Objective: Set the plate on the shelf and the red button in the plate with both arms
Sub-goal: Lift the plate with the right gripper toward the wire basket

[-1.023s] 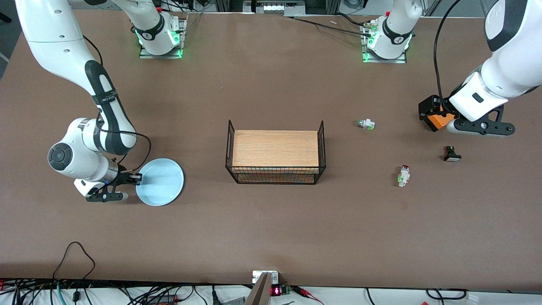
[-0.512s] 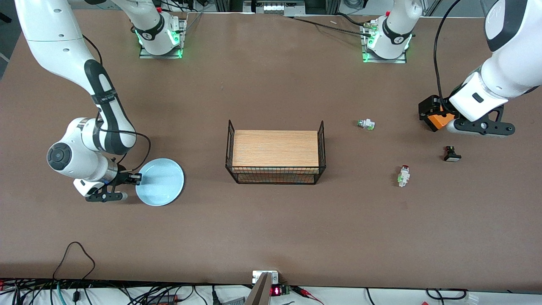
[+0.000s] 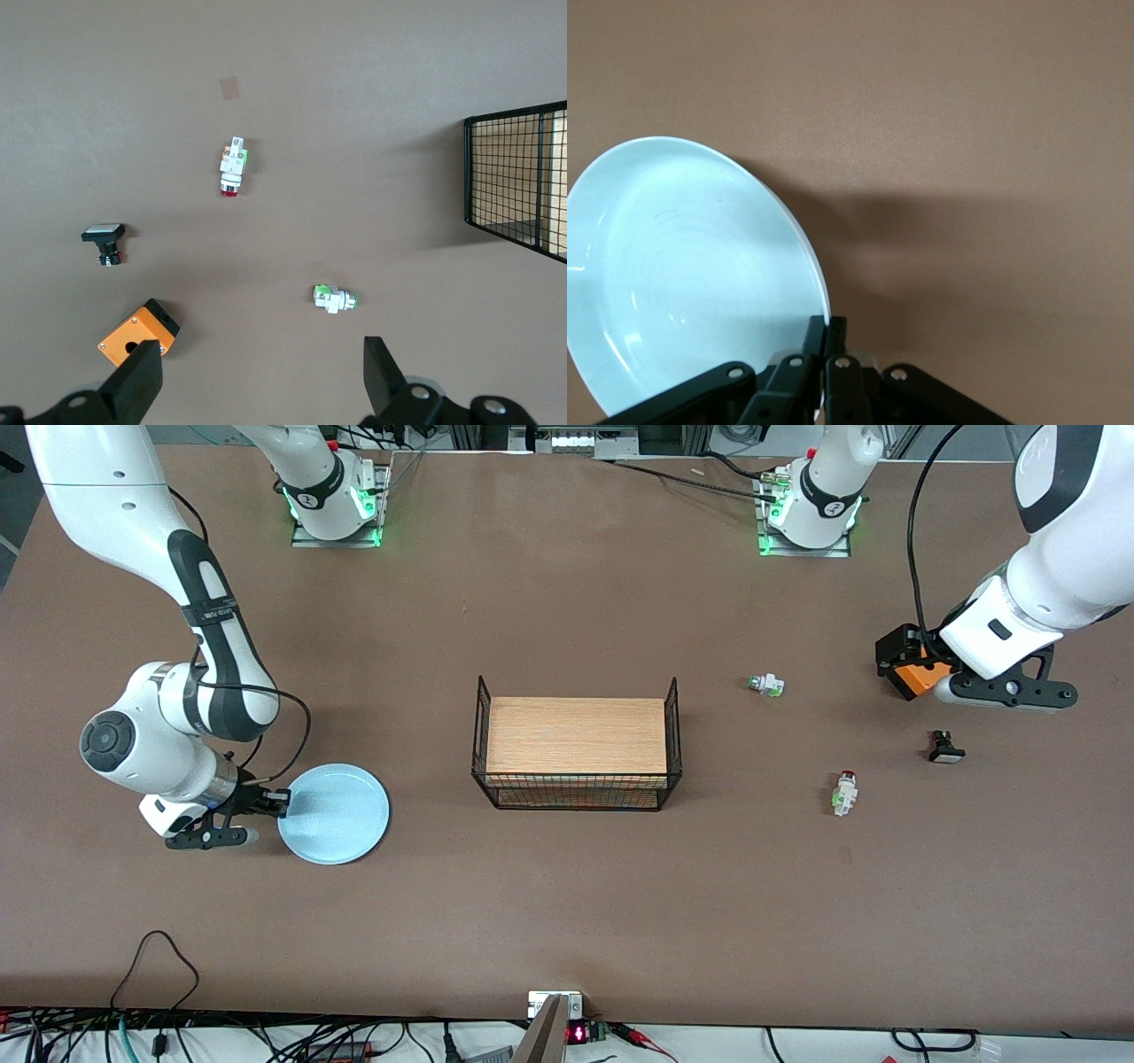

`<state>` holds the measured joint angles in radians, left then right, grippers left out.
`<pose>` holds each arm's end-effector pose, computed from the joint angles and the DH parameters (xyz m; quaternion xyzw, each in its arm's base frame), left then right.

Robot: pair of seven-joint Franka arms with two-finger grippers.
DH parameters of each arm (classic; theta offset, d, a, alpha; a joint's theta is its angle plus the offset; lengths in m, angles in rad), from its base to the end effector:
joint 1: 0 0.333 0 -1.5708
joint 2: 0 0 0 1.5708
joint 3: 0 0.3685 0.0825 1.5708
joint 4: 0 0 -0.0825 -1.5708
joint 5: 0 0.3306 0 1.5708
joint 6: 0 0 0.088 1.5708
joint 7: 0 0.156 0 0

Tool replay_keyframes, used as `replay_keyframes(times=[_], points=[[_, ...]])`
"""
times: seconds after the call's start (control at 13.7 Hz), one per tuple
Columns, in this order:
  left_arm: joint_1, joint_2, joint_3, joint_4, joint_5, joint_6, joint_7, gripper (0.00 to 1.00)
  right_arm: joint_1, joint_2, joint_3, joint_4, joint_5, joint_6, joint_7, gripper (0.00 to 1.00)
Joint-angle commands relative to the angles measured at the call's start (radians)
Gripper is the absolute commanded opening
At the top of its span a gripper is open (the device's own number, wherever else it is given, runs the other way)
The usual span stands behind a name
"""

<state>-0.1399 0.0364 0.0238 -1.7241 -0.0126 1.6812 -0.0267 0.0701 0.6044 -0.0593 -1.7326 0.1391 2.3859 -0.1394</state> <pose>0.5078 -0.0613 0.5545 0.9982 -0.0437 -0.0399 0.0030 0.6683 0.0180 0.2687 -0.9987 -0.0313 -0.0275 0.0305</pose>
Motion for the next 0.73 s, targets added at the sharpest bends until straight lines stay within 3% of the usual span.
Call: replay_keyframes(times=[0.0,0.66], points=[[0.0,0.011,0.002,0.027,-0.029,-0.023,0.024,1.0,0.004,-0.025,-0.002,-0.01,0.007,-0.013,0.003,0.0],[0.0,0.011,0.002,0.027,-0.029,-0.023,0.024,1.0,0.013,-0.13,-0.016,0.004,0.016,-0.18,0.036,0.0]])
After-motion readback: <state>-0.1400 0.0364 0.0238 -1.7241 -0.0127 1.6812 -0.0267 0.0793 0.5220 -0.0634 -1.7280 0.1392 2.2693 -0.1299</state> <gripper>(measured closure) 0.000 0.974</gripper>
